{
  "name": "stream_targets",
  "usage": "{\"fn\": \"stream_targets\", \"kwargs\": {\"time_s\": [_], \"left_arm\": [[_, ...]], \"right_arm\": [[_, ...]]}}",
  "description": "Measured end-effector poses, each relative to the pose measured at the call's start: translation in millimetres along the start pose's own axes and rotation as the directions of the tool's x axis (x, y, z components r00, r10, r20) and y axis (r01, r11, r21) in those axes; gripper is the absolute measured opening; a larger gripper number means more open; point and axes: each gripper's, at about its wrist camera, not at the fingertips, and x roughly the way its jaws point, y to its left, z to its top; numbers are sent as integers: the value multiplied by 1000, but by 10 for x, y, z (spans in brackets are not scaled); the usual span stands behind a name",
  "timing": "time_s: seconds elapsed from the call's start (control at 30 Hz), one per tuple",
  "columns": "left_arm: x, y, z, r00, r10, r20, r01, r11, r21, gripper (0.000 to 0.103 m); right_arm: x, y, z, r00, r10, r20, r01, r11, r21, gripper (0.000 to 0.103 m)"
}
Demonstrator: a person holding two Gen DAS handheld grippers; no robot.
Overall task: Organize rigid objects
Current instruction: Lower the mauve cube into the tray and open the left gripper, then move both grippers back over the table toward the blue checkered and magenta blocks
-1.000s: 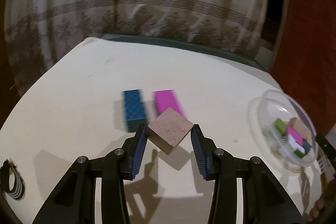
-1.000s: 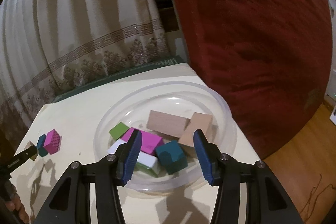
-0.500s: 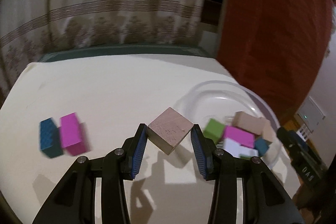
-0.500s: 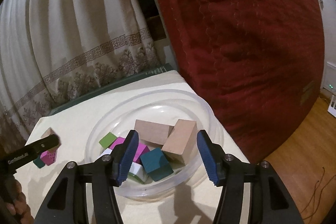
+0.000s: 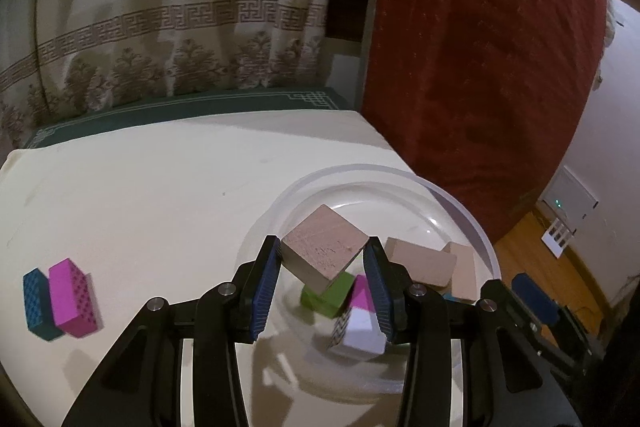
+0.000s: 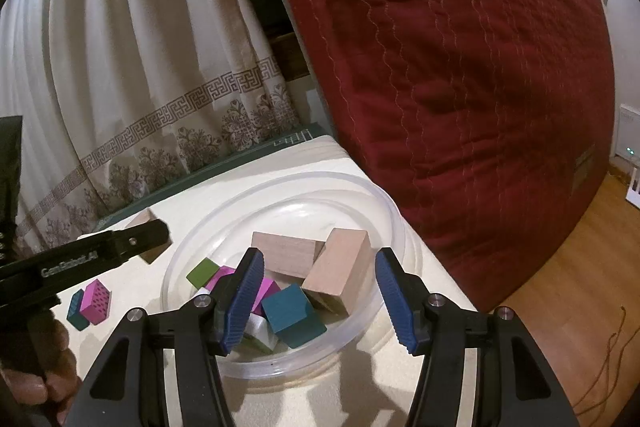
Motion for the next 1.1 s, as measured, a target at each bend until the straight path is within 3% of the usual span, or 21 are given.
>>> {"fn": "stream_targets", "kwargs": {"time_s": [0.3, 0.37, 0.4, 0.43, 0.8, 1.1], "left_arm": [[70, -99, 127, 1000, -23, 11, 23, 1000, -8, 45], [61, -112, 155, 1000, -25, 14, 25, 1000, -1, 55], [47, -111, 162, 1000, -19, 20, 19, 1000, -1, 70], [20, -102, 159, 999, -5, 34, 5, 1000, -4, 77], [-142, 117, 44, 992, 93, 90, -88, 995, -52, 77], [-160, 127, -37, 987, 140, 74, -137, 990, -38, 77]], "right_arm": [[-17, -14, -5, 1000, 5, 0, -5, 1000, 7, 61], [-23, -11, -7, 1000, 5, 2, -5, 1000, 5, 61], [-29, -15, -16, 1000, 5, 3, -5, 1000, 6, 61], [-24, -16, -16, 1000, 6, 2, -6, 1000, 6, 61], [-11, -7, -21, 1000, 5, 4, -5, 1000, 9, 61], [-18, -16, -18, 1000, 1, 3, -1, 1000, 9, 71]]}}
